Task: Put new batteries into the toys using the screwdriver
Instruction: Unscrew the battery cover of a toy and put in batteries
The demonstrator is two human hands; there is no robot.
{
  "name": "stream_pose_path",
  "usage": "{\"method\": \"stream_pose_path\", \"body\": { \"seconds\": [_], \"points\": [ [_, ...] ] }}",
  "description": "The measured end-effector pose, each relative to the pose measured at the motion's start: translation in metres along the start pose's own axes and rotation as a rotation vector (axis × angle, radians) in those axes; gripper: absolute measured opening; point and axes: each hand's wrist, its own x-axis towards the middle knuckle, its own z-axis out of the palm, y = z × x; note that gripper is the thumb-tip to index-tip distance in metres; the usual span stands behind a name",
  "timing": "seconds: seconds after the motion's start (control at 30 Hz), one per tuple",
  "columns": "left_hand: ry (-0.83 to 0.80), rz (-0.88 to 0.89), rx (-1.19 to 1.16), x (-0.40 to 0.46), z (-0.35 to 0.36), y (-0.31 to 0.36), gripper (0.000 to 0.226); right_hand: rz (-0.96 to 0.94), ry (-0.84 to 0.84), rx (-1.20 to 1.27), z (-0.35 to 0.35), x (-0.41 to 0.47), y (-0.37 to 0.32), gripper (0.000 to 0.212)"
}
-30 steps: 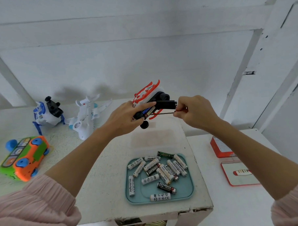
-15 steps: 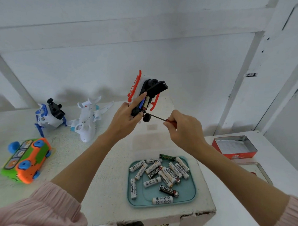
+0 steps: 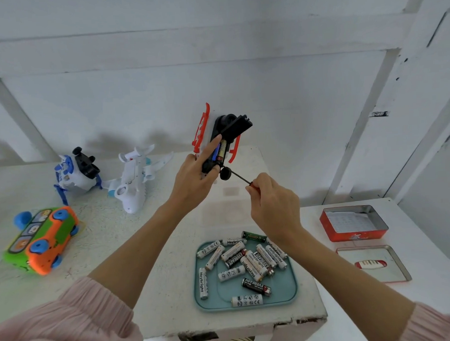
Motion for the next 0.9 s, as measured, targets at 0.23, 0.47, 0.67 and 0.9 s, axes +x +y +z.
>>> {"method": "stream_pose_path", "body": {
  "seconds": [0.23, 0.47, 0.67, 0.9],
  "points": [
    [0.002, -0.010, -0.036, 0.000, 0.001, 0.002, 0.057, 0.018, 0.026, 0.046, 0.003, -0.007, 0.002, 0.026],
    [-0.039, 0.017, -0.007, 0.000, -0.007, -0.001, 0.056, 0.048, 0.014, 0.055, -0.004, -0.008, 0.004, 0.021],
    [-0.137, 0.115, 0.144, 0.000, -0.017, -0.006, 0.056, 0.091, -0.058, 0.027, -0.017, -0.009, 0.014, 0.017],
    [-0.215, 0.152, 0.250, 0.006, -0.021, -0.009, 0.059, 0.104, -0.034, 0.005, -0.015, 0.026, 0.034, 0.016]
  ]
}}
